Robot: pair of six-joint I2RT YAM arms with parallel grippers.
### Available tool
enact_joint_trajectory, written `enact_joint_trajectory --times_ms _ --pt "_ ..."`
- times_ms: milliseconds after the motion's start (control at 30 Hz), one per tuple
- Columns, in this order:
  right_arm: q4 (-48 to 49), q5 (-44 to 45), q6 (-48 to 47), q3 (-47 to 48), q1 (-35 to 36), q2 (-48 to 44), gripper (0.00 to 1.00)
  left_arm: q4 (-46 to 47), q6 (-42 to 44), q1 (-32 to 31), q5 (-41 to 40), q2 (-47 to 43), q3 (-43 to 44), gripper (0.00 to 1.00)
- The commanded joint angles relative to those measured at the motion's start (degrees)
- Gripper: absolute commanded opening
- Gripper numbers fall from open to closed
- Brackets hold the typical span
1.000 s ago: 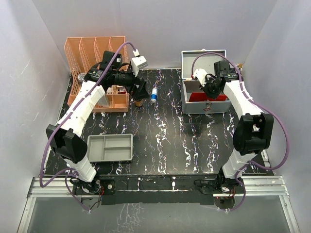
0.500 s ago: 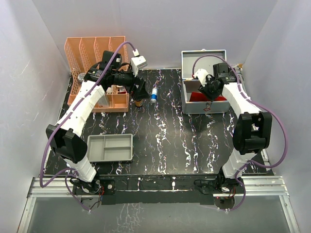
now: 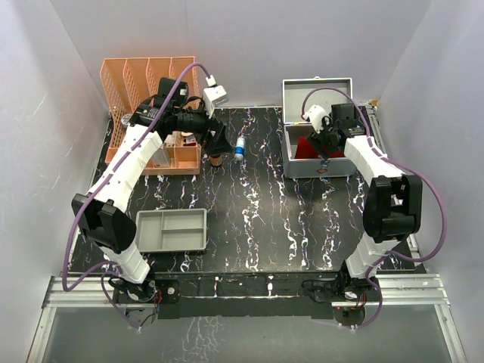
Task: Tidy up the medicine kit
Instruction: Place the medicine pouch inside the medicine box.
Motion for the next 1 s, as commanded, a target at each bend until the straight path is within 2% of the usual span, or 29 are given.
enact_joint_trajectory --times_ms 0,300,467,633,767,967 --pt "8.17 1.2 2.33 -0.14 0.4 -4.33 0.71 -0.78 0.79 0.49 2.09 -0.1 2.33 0.99" --pt "15.75 5.24 4.66 -1.8 0.32 -6.66 0.75 -0.73 0.77 0.47 2.03 0.11 2.47 0.99" --pt "19.47 6.04 11.37 0.77 0.48 -9.91 0.76 1.4 -1.01 0.43 -0.73 -0.13 1.37 0.99" --pt "15.73 6.18 18.13 6.58 0.54 -10.91 0.75 4.59 -4.25 0.49 -4.12 -0.67 -0.8 0.99" --pt "5.99 3.32 26.31 14.51 1.39 -8.01 0.73 6.11 -7.26 0.48 -8.33 -0.84 -2.18 0.99" --pt "-0.72 1.76 32.25 20.76 8.69 -4.54 0.65 6.51 -9.75 0.45 -17.99 -2.21 -5.85 0.98"
